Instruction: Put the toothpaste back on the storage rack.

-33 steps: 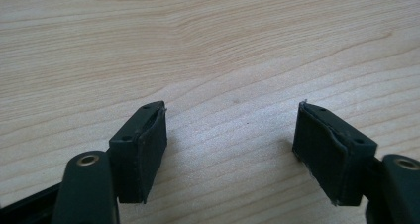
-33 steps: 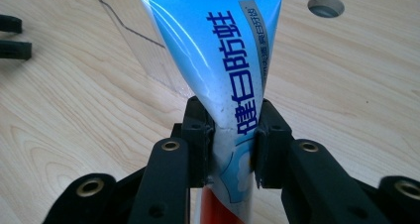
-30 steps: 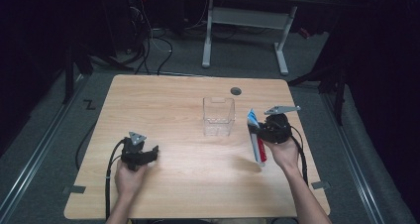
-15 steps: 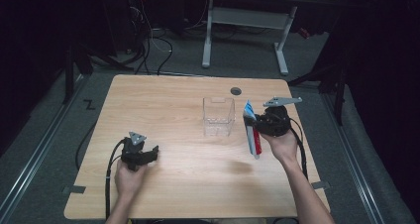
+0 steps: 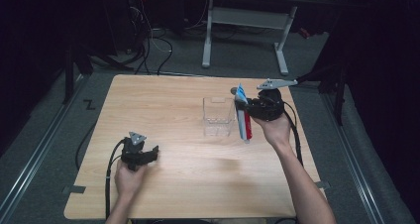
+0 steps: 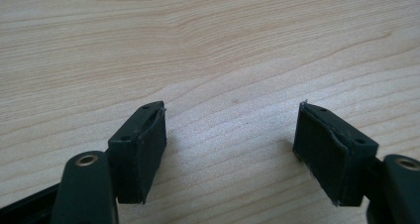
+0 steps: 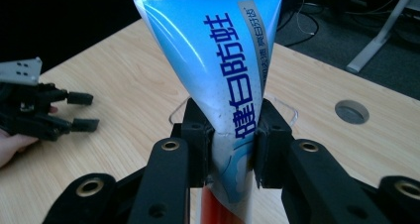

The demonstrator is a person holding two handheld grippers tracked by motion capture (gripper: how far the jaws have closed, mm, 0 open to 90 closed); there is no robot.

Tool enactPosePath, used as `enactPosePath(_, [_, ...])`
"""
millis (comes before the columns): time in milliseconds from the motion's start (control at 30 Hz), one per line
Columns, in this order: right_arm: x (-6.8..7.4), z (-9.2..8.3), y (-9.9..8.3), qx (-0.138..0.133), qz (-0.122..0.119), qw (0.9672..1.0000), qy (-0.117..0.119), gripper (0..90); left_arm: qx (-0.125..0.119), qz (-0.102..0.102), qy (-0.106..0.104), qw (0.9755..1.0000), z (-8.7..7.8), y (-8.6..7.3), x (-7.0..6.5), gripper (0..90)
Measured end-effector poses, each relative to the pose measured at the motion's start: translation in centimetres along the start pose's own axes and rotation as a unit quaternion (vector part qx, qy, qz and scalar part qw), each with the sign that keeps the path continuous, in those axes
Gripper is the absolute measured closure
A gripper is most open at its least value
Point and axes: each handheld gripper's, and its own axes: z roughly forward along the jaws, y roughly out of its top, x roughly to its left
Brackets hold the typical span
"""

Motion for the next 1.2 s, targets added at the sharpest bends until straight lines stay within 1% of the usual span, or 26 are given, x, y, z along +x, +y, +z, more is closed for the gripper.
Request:
enactPosePath(67, [0.0, 0.1, 0.2, -0.001, 0.002, 1.0, 0.001, 71.6, 0.0, 0.0, 0.0, 1.0, 0.0, 0.0, 0.0, 29.0])
enactPosePath(200, [0.1, 0.7, 1.1, -0.011, 0.002, 0.9999, 0.0, 71.6, 0.0, 0.0, 0.0, 1.0, 0.0, 0.0, 0.0, 28.9])
enactPosePath(233, [0.2, 0.9, 1.6, -0.016, 0.003, 0.9999, 0.0, 71.6, 0.0, 0.0, 0.0, 1.0, 0.0, 0.0, 0.0, 28.9])
enactPosePath(267, [0.2, 0.9, 1.6, -0.016, 0.003, 0.9999, 0.0, 71.6, 0.0, 0.0, 0.0, 1.0, 0.0, 0.0, 0.0, 28.9])
enactPosePath(400, [0.2, 1.5, 2.7, -0.025, -0.002, 0.9997, -0.003, 71.6, 0.0, 0.0, 0.0, 1.0, 0.0, 0.0, 0.0, 28.9])
enactPosePath(467, [0.3, 1.9, 3.4, -0.029, 0.0, 0.9996, -0.005, 71.6, 0.0, 0.0, 0.0, 1.0, 0.0, 0.0, 0.0, 28.8])
enactPosePath(533, [0.3, 2.0, 3.5, -0.03, -0.001, 0.9995, -0.005, 71.6, 0.0, 0.0, 0.0, 1.0, 0.0, 0.0, 0.0, 28.8])
enactPosePath(733, [0.3, 3.2, 4.7, -0.04, 0.005, 0.9991, -0.01, 71.6, 0.0, 0.001, -0.001, 1.0, 0.0, 0.0, 0.0, 28.6])
enactPosePath(800, [0.3, 3.4, 4.8, -0.041, 0.006, 0.9991, -0.01, 71.6, 0.0, 0.0, -0.001, 1.0, 0.0, 0.0, 0.0, 28.6])
enactPosePath(833, [0.4, 3.6, 5.0, -0.046, 0.005, 0.9988, -0.012, 71.5, 0.0, 0.0, -0.001, 1.0, 0.0, 0.0, 0.0, 28.5])
enactPosePath(933, [0.3, 4.2, 5.4, -0.047, 0.011, 0.9987, -0.015, 71.5, 0.0, 0.0, -0.001, 1.0, 0.0, 0.0, 0.0, 28.5])
enactPosePath(1000, [0.3, 4.8, 5.6, -0.049, 0.011, 0.9985, -0.021, 71.4, 0.0, 0.001, -0.001, 1.0, 0.0, 0.0, 0.0, 28.4])
enactPosePath(1067, [0.3, 4.9, 5.7, -0.049, 0.013, 0.9984, -0.023, 71.5, 0.0, 0.0, -0.001, 1.0, 0.0, 0.0, 0.0, 28.4])
enactPosePath(1100, [0.2, 5.3, 5.8, -0.05, 0.012, 0.9983, -0.028, 71.4, 0.0, 0.001, -0.001, 1.0, 0.0, 0.0, 0.0, 28.3])
enactPosePath(1200, [0.2, 5.6, 5.9, -0.05, 0.013, 0.9982, -0.031, 71.3, 0.0, 0.001, -0.001, 1.0, 0.0, 0.0, 0.0, 28.3])
